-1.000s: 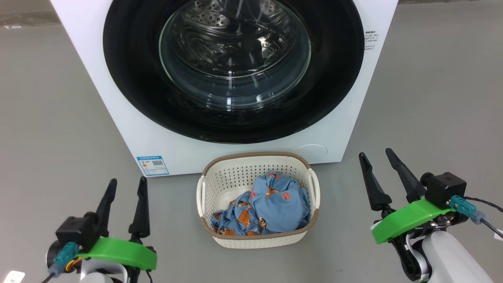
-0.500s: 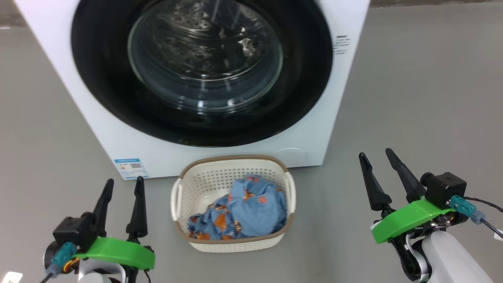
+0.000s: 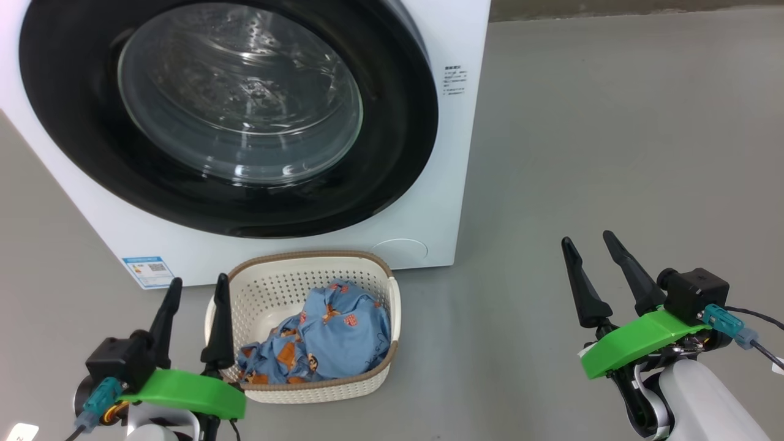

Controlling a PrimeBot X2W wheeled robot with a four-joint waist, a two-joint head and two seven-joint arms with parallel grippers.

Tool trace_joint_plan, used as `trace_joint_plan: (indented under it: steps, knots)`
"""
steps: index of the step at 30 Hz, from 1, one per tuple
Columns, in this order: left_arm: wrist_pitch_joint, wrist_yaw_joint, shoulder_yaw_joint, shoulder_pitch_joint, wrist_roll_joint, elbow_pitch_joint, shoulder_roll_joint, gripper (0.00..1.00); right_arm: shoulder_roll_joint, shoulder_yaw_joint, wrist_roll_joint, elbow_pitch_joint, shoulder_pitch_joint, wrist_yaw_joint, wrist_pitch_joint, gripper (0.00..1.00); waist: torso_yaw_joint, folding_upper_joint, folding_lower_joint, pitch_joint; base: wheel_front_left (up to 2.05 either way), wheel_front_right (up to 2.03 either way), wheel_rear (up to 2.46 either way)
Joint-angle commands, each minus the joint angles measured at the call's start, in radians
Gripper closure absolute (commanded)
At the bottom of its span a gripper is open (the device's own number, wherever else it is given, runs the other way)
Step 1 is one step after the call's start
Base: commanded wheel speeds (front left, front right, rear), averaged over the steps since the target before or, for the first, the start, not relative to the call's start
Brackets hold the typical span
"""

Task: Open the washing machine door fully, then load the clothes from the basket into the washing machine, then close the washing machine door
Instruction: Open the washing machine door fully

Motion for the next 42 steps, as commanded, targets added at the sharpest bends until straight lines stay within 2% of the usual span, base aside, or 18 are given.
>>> trace_joint_plan:
  steps: [1, 42]
  knots:
    - [-0.010, 0.001, 0.028, -0.025, -0.010, -0.030, 0.025, 0.00, -0.003, 0.013, -0.002, -0.021, -0.028, 0.005, -0.012, 0.00, 0.000, -0.0001, -0.0001, 0.000, 0.28, 0.28, -0.56]
    - [-0.010, 0.001, 0.018, -0.038, -0.017, -0.018, 0.033, 0.00, -0.013, 0.014, -0.006, -0.014, -0.043, 0.005, -0.012, 0.00, 0.012, -0.0001, -0.0001, 0.031, 0.01, 0.01, -0.02]
